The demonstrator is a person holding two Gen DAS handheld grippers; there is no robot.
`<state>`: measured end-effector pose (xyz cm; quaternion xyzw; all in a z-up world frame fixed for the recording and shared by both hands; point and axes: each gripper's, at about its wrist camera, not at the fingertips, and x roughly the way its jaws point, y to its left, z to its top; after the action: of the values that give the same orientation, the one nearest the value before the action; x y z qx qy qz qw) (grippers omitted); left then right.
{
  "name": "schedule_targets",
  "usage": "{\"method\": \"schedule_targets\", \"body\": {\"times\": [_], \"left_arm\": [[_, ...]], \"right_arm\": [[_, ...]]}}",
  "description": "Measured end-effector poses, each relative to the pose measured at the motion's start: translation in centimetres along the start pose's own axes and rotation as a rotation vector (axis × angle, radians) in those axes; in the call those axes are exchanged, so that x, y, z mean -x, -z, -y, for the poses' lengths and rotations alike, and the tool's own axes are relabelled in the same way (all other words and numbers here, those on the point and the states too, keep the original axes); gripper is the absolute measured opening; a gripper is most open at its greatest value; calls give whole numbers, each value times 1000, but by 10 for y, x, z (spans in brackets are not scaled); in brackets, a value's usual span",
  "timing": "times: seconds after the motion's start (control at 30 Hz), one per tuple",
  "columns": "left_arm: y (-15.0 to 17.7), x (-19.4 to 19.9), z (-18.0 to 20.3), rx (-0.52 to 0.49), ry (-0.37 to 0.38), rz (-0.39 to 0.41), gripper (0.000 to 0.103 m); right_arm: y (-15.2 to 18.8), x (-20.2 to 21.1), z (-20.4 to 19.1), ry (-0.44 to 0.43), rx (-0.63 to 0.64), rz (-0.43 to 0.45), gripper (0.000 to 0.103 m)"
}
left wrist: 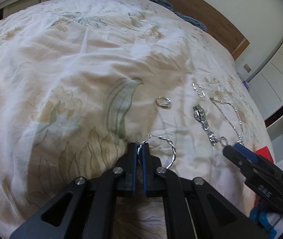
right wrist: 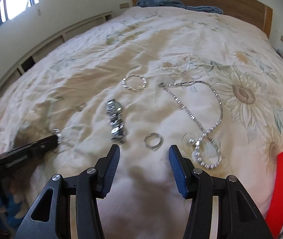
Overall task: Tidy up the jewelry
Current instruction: 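Grasp the twisted silver hoop earring with the left tool while the right tool grasps a silver ring, then lift the hoop earring and ring toward the red box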
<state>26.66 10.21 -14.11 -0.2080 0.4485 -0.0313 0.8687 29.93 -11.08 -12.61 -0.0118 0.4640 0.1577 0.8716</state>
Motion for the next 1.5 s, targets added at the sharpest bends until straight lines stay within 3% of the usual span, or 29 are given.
{"method": "schedule_targets", "body": {"times": [0.33,0.43,0.5,0.7,1.17,1.5], "left_arm": [[0,3,3,-3,48,1,4],[1,7,5,-9,55,9,4],[1,6,7,-20,49,8,4],[3,15,16,-53,11,23,4],[42,69,51,-134,20,-45,4],[72,120,111,-222,100,-57,4]], "right_arm": [[-8,-25,3,77,27,-19,40],[-7,-30,4,93,36,-22,33],[-6,-30,6,94,33,-22,20],[0,-16,8,61,13,-15,20],[55,108,-1,29,-99,50,20],[120,212,47,120,-216,123,20]]}}
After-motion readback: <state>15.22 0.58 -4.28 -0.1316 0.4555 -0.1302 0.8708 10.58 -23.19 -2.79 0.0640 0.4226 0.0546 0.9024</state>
